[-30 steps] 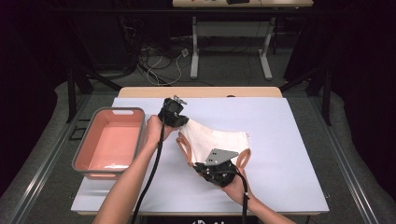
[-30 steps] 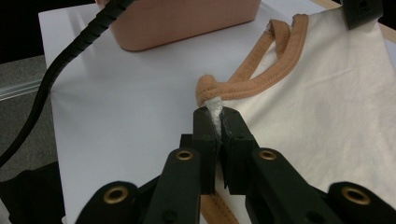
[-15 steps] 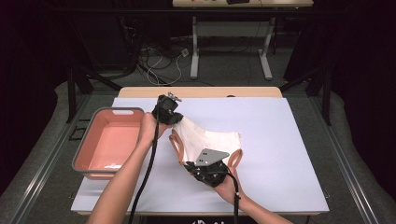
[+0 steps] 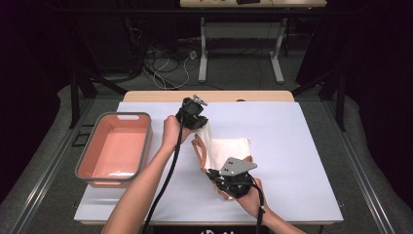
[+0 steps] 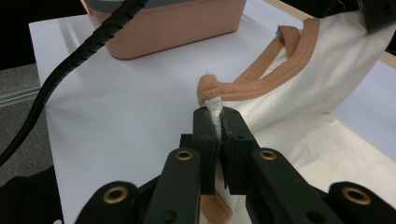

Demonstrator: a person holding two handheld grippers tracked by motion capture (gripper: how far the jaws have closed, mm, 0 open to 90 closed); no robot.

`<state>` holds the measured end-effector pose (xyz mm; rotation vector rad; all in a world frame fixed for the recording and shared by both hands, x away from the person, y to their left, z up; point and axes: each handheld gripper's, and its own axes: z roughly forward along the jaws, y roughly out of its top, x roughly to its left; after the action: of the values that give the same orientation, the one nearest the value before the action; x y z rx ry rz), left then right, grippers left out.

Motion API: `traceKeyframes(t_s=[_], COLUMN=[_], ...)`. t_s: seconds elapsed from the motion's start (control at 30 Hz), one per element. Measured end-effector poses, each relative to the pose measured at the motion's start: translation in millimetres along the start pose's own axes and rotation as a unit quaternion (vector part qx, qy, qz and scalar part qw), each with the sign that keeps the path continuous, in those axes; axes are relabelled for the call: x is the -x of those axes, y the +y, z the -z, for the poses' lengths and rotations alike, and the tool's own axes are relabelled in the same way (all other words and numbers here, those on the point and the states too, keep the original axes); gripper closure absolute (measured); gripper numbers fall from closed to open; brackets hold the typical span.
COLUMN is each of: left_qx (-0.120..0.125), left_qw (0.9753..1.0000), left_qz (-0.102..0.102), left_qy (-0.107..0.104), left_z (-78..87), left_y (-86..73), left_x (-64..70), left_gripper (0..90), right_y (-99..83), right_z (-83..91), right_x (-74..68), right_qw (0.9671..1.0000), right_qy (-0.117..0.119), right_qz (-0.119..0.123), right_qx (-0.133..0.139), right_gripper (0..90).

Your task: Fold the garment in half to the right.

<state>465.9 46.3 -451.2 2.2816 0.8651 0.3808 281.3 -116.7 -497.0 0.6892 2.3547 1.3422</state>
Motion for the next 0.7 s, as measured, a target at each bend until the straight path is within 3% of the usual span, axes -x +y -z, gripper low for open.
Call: traceKeyframes(t_s=[0.47, 0.7], left_qx=[0.012, 0.012], left_qw=[0.9995, 0.9991], left_qz=[-0.013, -0.018], left_qy=[-0.025, -0.036], left_z=[-28.7, -40.6], left_y=[8.9, 10.2], left_x=[29.8, 42.6], left_gripper=[83.2, 82.9], right_y=[-18.7, -24.5], right_z=[11.5, 13.5], right_x=[-0.6, -1.1], right_qw=[0.9995, 0.9991], right_qy=[-0.022, -0.02], right_qz=[-0.001, -0.005], right_qx=[-0.024, -0.037], right_gripper=[86.2, 86.2])
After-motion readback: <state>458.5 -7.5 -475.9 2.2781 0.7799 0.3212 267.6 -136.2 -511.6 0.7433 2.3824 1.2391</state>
